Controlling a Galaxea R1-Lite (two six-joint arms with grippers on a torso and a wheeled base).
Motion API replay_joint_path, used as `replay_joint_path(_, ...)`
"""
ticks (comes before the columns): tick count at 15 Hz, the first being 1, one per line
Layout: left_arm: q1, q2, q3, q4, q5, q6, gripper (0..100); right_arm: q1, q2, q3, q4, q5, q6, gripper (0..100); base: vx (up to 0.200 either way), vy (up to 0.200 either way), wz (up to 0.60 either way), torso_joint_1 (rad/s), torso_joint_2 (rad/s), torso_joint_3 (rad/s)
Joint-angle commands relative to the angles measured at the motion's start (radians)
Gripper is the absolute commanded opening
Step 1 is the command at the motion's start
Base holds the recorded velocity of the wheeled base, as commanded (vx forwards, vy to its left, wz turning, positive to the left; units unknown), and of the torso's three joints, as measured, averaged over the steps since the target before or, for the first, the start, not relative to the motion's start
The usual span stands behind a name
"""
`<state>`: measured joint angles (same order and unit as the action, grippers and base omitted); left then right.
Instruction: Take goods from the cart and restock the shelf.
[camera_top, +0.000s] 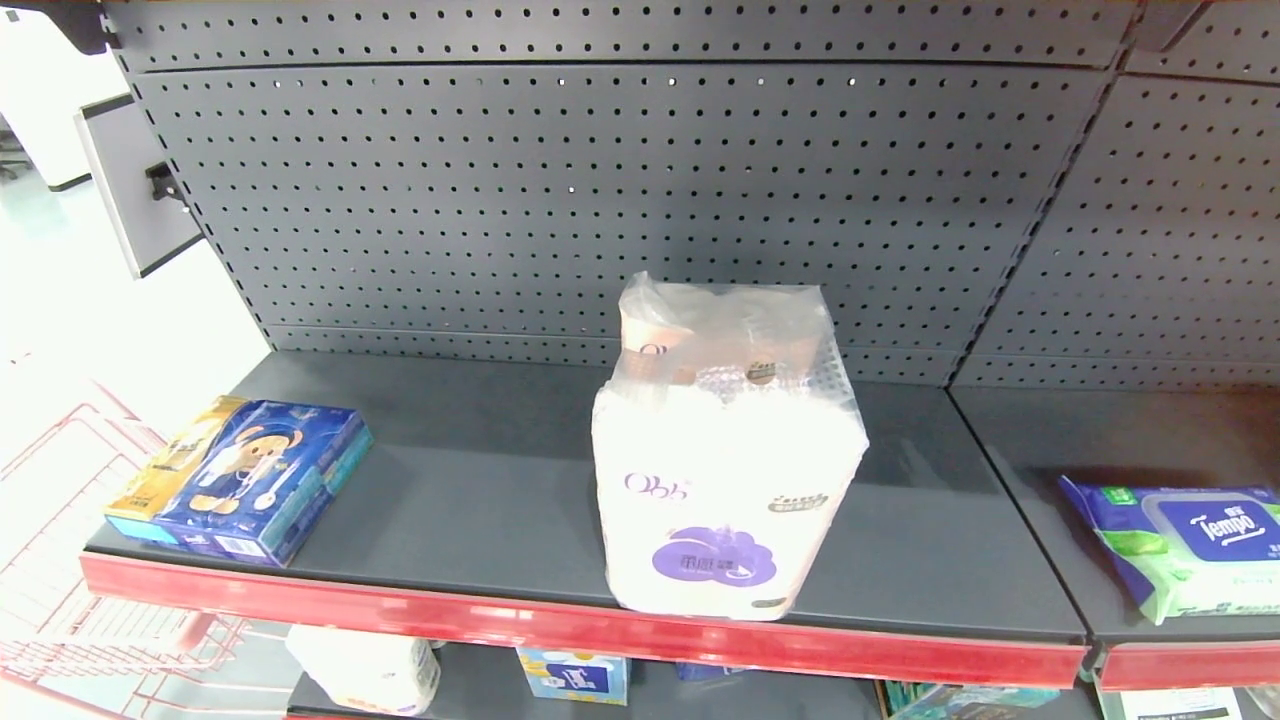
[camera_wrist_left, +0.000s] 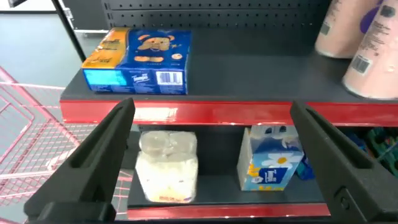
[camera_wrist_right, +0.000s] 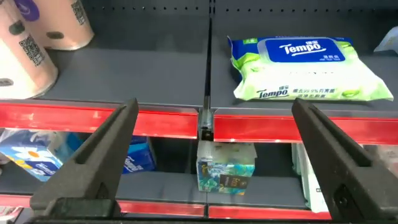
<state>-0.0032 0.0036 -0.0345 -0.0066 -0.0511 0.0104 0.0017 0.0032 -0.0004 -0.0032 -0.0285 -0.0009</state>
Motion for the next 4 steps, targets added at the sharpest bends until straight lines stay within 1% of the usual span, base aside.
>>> replay_joint_path(1,0.0,-0.002,0.001,0.0,0.01,0.0,100,0.0,-0.003,0.0,0.0,-0.001,0.001,100,0.0,0.0,0.0,0.0,0.0,0.0)
replay_joint_path(4,0.0,-0.002,0.001,0.0,0.01,0.002,100,0.0,-0.003,0.0,0.0,-0.001,0.001,100,0.0,0.0,0.0,0.0,0.0,0.0)
